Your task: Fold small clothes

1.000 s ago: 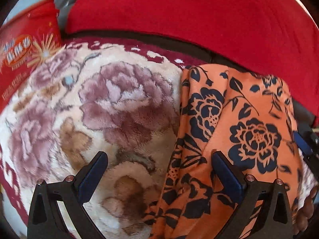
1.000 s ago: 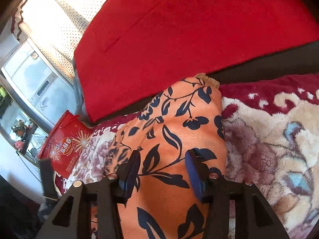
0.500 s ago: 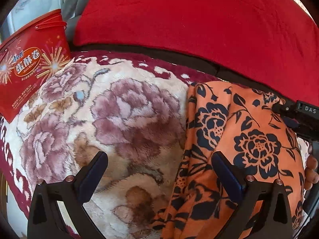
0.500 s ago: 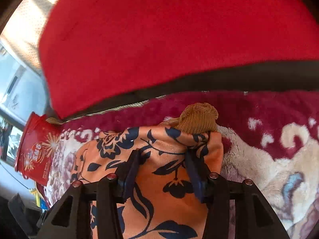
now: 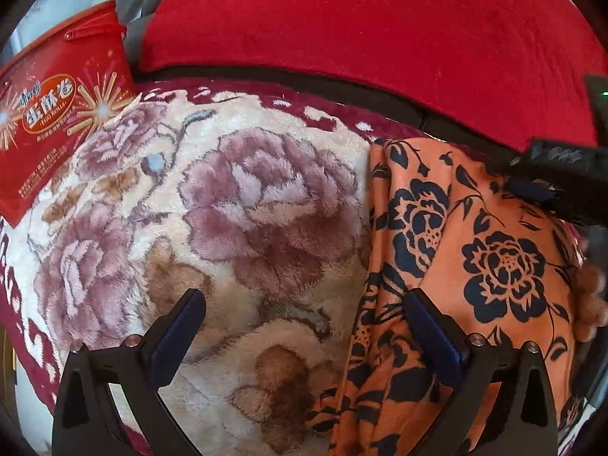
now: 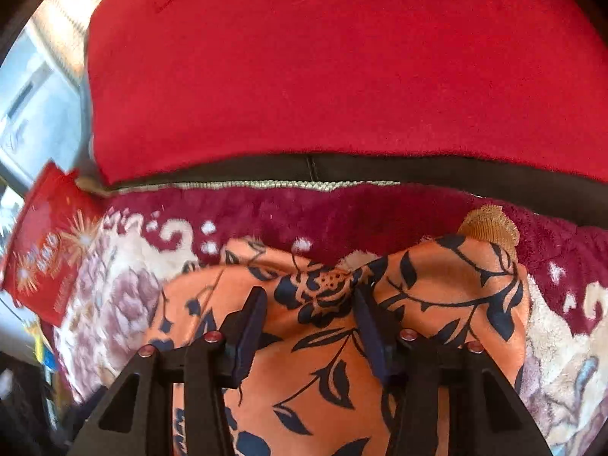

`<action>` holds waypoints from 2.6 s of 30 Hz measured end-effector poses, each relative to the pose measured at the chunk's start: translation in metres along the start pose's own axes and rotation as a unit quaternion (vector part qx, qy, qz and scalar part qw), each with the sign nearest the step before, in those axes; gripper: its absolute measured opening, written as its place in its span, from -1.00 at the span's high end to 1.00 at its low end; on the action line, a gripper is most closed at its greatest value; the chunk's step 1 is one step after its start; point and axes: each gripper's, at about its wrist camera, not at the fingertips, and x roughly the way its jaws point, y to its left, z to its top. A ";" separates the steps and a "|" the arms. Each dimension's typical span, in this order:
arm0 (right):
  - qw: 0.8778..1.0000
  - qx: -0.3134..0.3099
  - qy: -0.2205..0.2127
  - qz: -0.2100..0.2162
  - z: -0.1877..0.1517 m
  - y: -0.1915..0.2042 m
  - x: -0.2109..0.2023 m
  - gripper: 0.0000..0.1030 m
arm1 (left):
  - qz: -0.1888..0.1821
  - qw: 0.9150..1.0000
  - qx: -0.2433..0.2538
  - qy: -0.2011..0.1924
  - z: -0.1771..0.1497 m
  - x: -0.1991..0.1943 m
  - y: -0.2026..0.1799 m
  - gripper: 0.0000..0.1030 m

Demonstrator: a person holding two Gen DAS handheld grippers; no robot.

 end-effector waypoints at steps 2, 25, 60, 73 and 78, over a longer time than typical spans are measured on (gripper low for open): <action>0.999 0.025 -0.021 0.031 -0.001 -0.007 -0.022 0.05 | -0.003 1.000 -0.003 -0.004 0.002 -0.003 0.003 -1.00; 0.927 0.268 -0.051 0.256 -0.164 -0.152 -0.091 -0.48 | -0.265 0.955 -0.089 0.097 -0.001 0.019 0.017 -1.00; 0.953 0.131 -0.105 0.251 -0.124 -0.068 -0.081 0.12 | -0.345 0.934 -0.052 0.076 0.010 0.005 -0.065 0.10; 0.941 0.119 -0.168 0.269 -0.160 -0.125 -0.180 0.14 | -0.374 0.925 0.051 0.047 -0.025 -0.071 -0.147 0.18; 0.940 0.126 -0.156 0.275 -0.176 -0.157 -0.195 0.14 | -0.346 0.931 0.110 0.045 -0.057 -0.089 -0.194 0.18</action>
